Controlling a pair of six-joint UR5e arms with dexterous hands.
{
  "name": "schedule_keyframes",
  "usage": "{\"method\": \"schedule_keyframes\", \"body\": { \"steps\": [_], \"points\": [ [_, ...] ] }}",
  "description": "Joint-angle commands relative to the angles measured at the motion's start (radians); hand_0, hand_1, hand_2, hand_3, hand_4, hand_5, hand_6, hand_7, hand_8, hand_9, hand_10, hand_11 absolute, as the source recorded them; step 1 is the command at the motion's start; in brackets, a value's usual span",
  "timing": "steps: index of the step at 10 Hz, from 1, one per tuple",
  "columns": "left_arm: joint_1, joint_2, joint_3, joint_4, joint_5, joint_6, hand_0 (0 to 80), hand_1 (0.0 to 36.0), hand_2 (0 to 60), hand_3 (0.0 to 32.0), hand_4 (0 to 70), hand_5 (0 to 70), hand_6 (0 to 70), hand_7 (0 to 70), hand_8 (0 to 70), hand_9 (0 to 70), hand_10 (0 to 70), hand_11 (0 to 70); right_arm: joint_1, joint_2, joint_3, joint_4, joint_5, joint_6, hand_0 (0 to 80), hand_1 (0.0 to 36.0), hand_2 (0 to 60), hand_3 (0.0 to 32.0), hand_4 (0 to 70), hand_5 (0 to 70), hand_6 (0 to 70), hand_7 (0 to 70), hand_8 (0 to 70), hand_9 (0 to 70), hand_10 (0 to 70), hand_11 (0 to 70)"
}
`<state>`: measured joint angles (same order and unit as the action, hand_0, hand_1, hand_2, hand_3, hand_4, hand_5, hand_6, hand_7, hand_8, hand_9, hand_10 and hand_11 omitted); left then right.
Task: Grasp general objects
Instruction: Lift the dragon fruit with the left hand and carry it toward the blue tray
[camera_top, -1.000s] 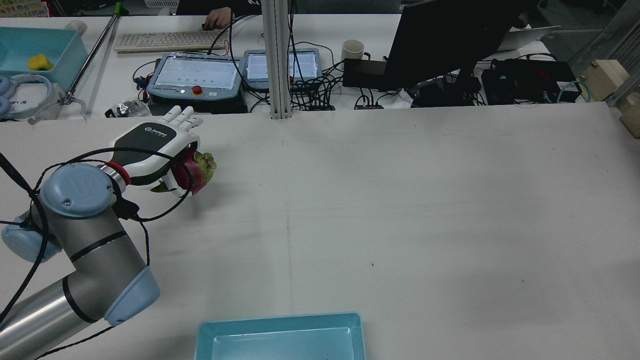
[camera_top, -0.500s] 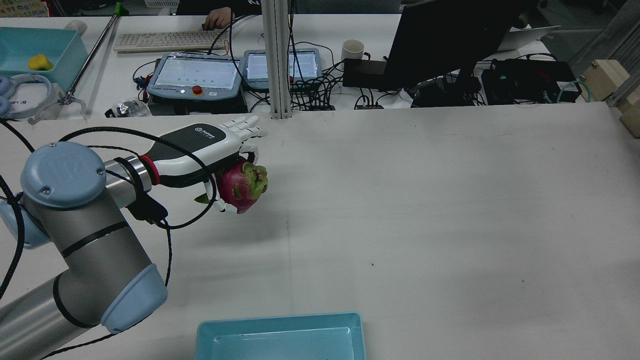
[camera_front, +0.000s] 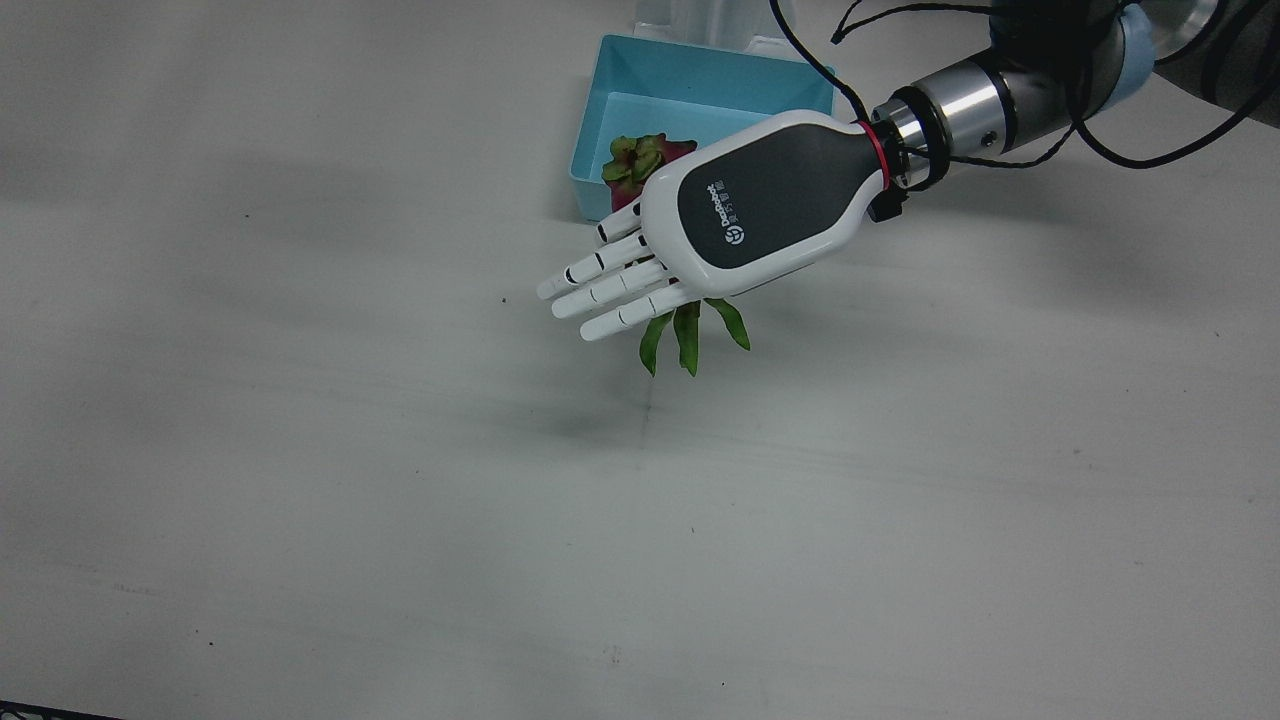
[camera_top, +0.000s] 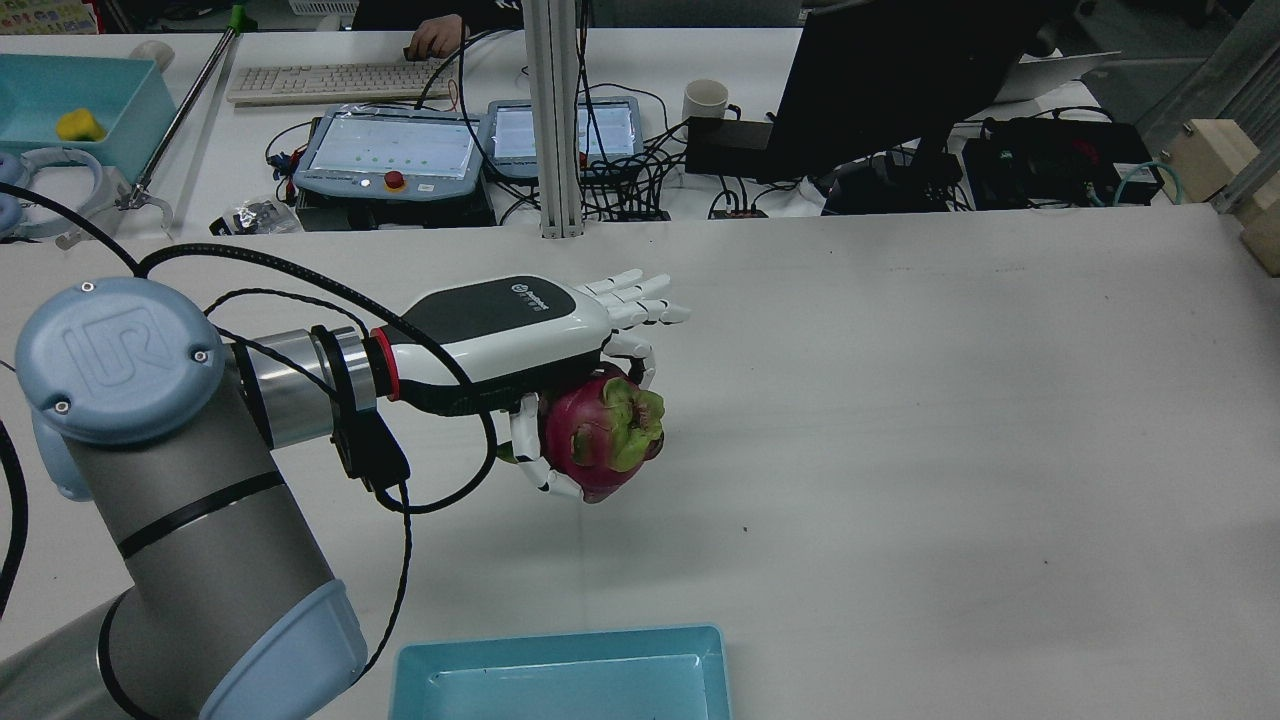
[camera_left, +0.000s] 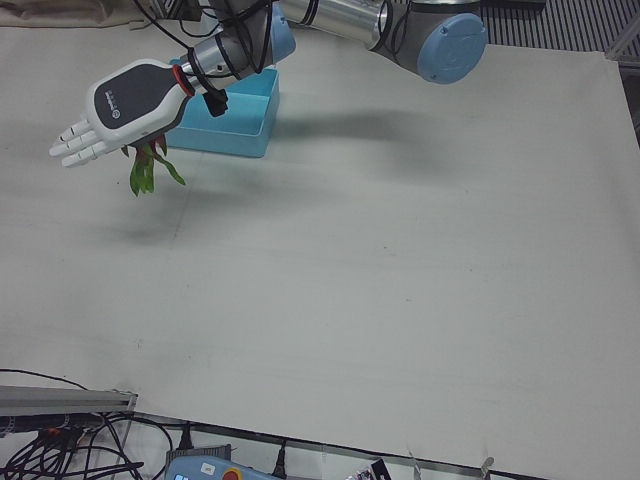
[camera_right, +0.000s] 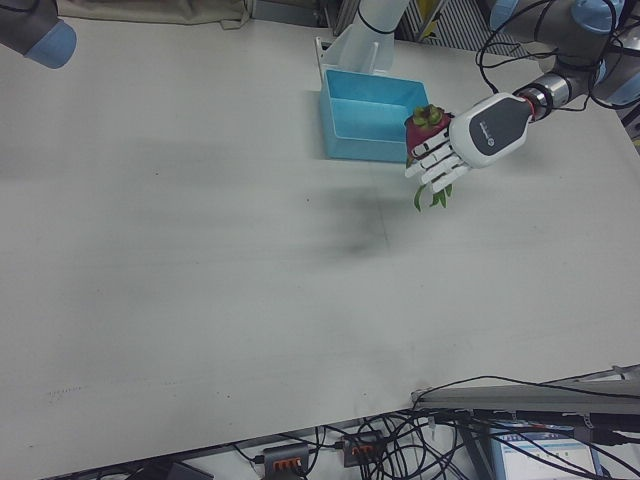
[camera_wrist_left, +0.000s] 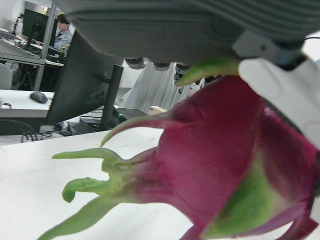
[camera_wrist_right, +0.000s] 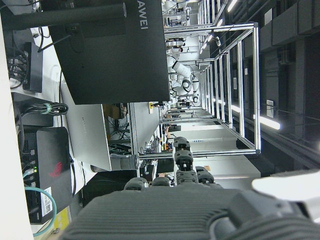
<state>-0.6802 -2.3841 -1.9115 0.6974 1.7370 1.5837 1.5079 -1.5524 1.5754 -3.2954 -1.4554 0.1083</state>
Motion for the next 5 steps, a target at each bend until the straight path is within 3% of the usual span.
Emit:
{"method": "schedule_keyframes", "body": {
  "steps": [1,5],
  "points": [
    [0.071,0.006,-0.101,-0.012,0.047,-0.014,55.3,36.0,60.0,0.0,33.5,45.7,0.0,15.6,0.0,1.7,0.0,2.4,0.0,0.0,0.0,0.0,0.001,0.001,0.0,0.0,0.0,0.0,0.0,0.0,0.0,0.0,0.0,0.0,0.0,0.0],
    [0.183,0.089,-0.129,-0.041,0.042,-0.016,54.3,36.0,60.0,0.0,31.5,45.5,0.0,15.8,0.0,1.7,0.0,0.0,0.0,0.0,-0.001,0.0,0.0,0.001,0.0,0.0,0.0,0.0,0.0,0.0,0.0,0.0,0.0,0.0,0.0,0.0]
  ]
}}
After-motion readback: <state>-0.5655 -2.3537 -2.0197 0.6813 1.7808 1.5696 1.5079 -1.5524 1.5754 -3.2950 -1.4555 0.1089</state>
